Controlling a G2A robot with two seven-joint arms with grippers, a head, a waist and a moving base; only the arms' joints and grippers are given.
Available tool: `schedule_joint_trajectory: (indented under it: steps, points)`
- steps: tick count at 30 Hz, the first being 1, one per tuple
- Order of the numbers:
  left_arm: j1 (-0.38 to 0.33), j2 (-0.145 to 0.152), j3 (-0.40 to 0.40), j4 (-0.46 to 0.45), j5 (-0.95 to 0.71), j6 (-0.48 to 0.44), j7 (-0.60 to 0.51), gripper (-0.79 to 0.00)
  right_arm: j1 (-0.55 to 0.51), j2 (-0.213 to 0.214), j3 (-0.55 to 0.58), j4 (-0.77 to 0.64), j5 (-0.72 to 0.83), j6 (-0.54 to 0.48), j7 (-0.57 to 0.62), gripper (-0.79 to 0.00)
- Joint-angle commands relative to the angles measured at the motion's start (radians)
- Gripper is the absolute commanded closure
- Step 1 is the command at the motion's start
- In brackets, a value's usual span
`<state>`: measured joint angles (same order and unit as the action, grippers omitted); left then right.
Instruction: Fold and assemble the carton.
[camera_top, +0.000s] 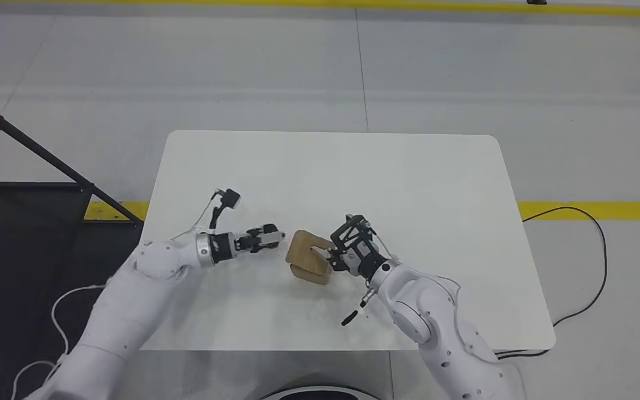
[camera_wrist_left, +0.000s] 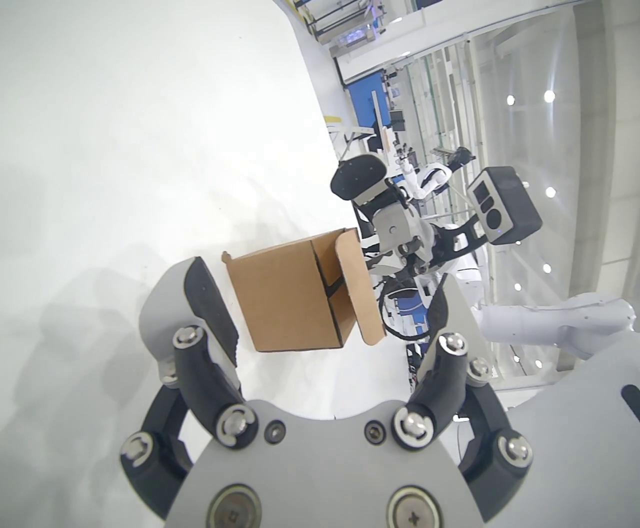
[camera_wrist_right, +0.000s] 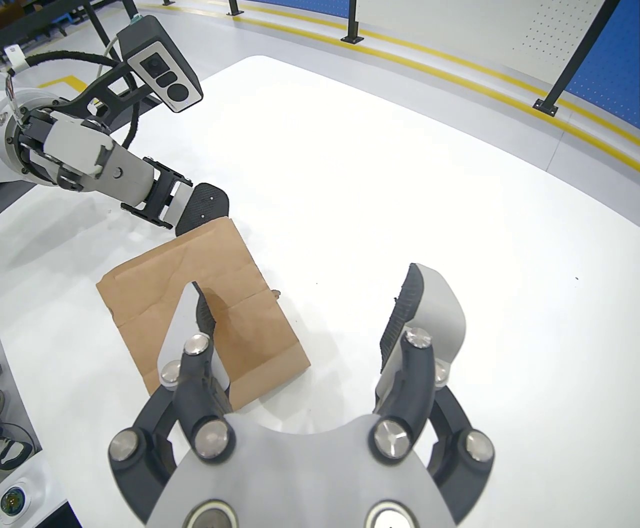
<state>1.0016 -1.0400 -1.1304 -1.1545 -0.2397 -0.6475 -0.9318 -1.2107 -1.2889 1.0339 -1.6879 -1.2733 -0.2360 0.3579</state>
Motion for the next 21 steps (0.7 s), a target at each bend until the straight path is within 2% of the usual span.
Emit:
schedule_joint_trajectory:
  steps: [1, 6, 10, 13, 21]
  points:
    - [0.02, 0.005, -0.016, -0.039, 0.05, 0.002, 0.038, -0.785, -0.003, 0.0, 0.004, 0.001, 0.002, -0.003, -0.006, -0.705]
    - [0.076, 0.021, -0.064, -0.132, 0.188, -0.052, 0.104, -0.785, -0.01, 0.002, 0.012, 0.003, 0.003, -0.012, -0.018, -0.699]
    - [0.13, 0.031, -0.108, -0.233, 0.435, -0.028, 0.254, -0.785, -0.013, 0.002, 0.016, 0.004, 0.003, -0.02, -0.023, -0.711]
    - [0.188, 0.038, -0.135, -0.313, 0.592, -0.082, 0.347, -0.785, -0.016, 0.003, 0.019, 0.005, 0.003, -0.024, -0.03, -0.717]
    - [0.199, 0.04, -0.146, -0.325, 0.611, -0.094, 0.367, -0.785, -0.028, 0.004, 0.025, 0.0, -0.007, -0.033, -0.044, -0.727]
